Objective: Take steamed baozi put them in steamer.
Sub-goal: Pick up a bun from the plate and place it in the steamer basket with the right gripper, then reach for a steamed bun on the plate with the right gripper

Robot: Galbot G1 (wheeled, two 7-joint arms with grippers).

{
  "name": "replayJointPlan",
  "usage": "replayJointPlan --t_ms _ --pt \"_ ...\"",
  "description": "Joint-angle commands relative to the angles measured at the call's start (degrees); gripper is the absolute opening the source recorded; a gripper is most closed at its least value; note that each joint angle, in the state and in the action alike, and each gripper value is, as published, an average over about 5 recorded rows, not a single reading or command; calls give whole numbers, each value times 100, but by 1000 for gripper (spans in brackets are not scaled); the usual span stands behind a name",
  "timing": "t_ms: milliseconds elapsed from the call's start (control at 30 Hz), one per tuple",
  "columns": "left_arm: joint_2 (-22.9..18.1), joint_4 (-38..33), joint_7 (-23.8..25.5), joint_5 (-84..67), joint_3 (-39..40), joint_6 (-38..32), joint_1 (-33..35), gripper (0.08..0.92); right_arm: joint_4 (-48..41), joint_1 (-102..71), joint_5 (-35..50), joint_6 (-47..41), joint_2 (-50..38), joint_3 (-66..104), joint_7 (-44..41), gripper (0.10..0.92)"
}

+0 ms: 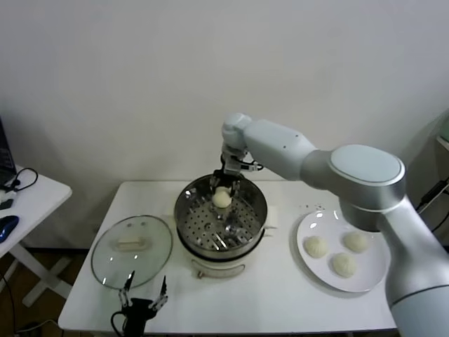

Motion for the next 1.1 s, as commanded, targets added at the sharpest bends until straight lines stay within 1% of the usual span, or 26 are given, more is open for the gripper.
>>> replayJointPlan --t_ms 33,100,200,367,467,533,600,667,833,933,1100 --pt "-2 -10 1 7 1 -1 5 823 -209 -50 1 279 108 22 66 692" --pt "-3 -23 3 11 3 -1 13 823 -46 86 124 279 21 -2 54 752" --pt "-6 -42 4 25 6 -5 30 823 366 453 542 279 -203 -165 12 807" --pt "-10 -81 5 50 11 -16 79 823 1520 1472 1668 192 -852 -856 -92 822" --pt "-14 -96 2 58 20 -19 103 823 2547 2244 2796 -457 -1466 -1610 -59 823" --pt "-15 -105 2 65 36 -18 116 823 3310 2787 3661 -1191 -1946 -2294 81 823" --pt "-15 -108 2 75 58 -17 121 823 3898 3262 4183 -1913 -2441 -2889 251 823" --pt "-15 -109 2 84 87 -16 121 823 4323 3590 4345 -2529 -2891 -3317 344 823" --pt "8 -100 4 96 144 -10 111 823 4827 3868 4067 -3801 -3893 -4226 561 823" --pt "31 -80 4 96 147 -10 99 823 4996 3905 3997 -4392 -4293 -4576 681 823" --pt "66 -48 3 91 134 -21 82 823 5392 3985 4363 -5276 -4710 -4956 804 823"
